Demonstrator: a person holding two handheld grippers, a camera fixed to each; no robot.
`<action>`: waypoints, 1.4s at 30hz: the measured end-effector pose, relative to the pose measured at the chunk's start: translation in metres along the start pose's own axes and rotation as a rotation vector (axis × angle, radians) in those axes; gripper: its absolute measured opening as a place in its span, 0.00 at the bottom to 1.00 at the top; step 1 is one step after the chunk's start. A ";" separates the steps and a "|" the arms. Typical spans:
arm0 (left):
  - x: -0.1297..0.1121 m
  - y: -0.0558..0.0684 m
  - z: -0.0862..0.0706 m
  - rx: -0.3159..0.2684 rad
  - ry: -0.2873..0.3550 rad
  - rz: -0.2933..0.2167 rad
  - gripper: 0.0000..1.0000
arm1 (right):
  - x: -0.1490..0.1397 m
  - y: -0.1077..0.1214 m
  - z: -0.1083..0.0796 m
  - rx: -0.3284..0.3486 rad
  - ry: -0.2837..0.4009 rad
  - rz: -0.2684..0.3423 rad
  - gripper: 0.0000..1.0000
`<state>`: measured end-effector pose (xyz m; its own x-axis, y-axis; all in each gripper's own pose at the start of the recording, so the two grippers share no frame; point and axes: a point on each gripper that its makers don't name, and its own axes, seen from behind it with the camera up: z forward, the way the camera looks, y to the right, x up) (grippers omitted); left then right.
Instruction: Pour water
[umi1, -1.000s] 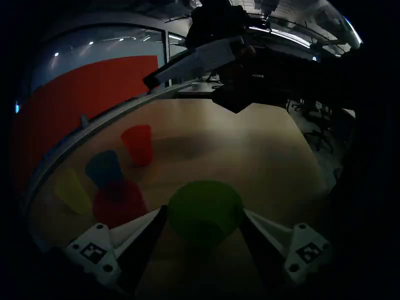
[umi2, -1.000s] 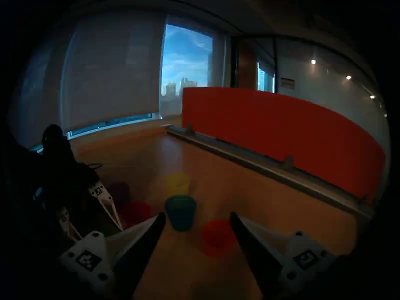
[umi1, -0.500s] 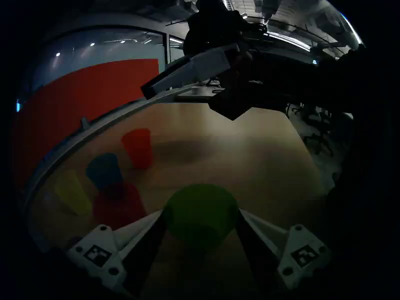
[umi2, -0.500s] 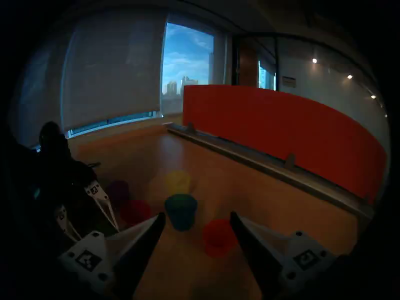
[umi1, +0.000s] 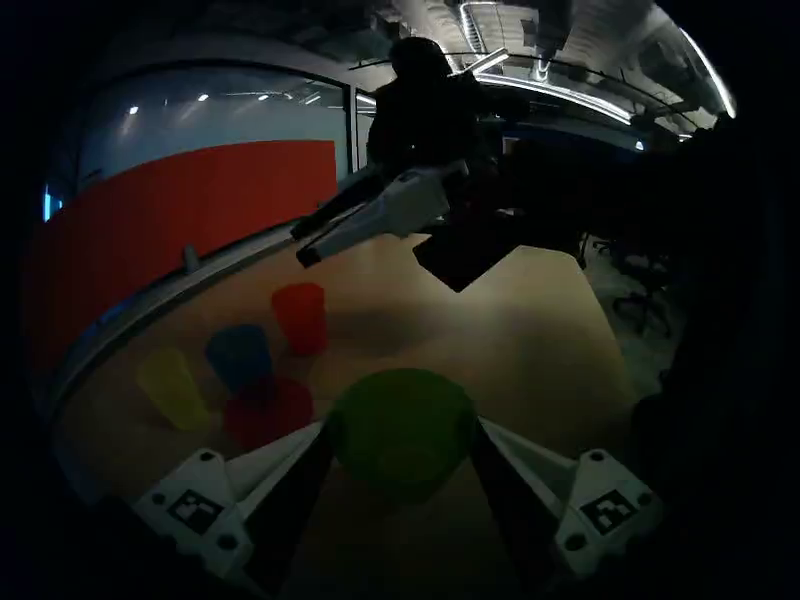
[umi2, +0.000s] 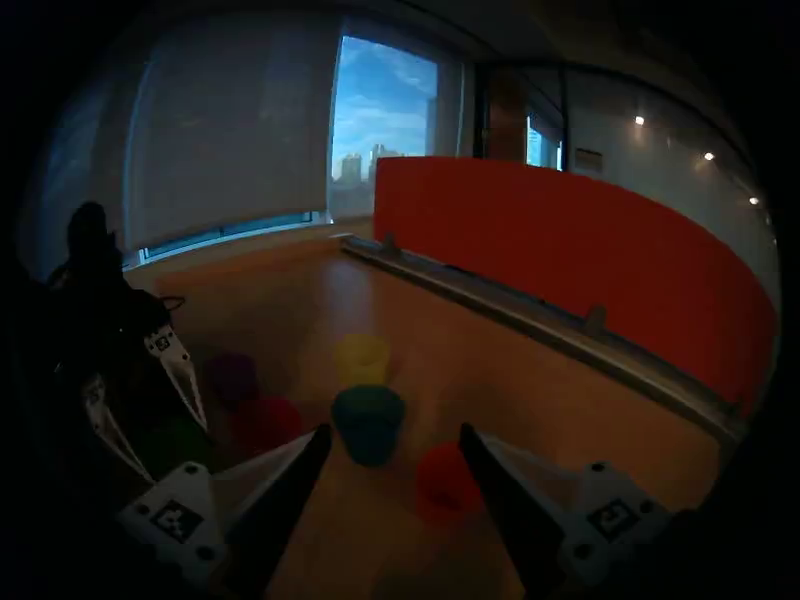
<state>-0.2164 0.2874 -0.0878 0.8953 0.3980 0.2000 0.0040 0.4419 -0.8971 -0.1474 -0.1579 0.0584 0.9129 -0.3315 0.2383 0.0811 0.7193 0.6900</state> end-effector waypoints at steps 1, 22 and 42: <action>0.002 -0.001 -0.003 0.002 0.008 -0.007 0.89 | -0.001 0.000 0.003 0.001 -0.002 -0.001 1.00; 0.065 -0.042 -0.074 0.133 0.215 -0.051 0.89 | -0.016 -0.011 0.051 0.036 -0.047 -0.015 0.99; 0.097 -0.067 -0.124 0.241 0.312 -0.011 0.89 | -0.030 -0.022 0.081 0.067 -0.097 -0.038 0.97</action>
<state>-0.0746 0.1967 -0.0575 0.9883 0.1451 0.0465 -0.0571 0.6356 -0.7699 -0.2087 -0.2136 0.0918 0.8662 -0.4177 0.2742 0.0846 0.6634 0.7434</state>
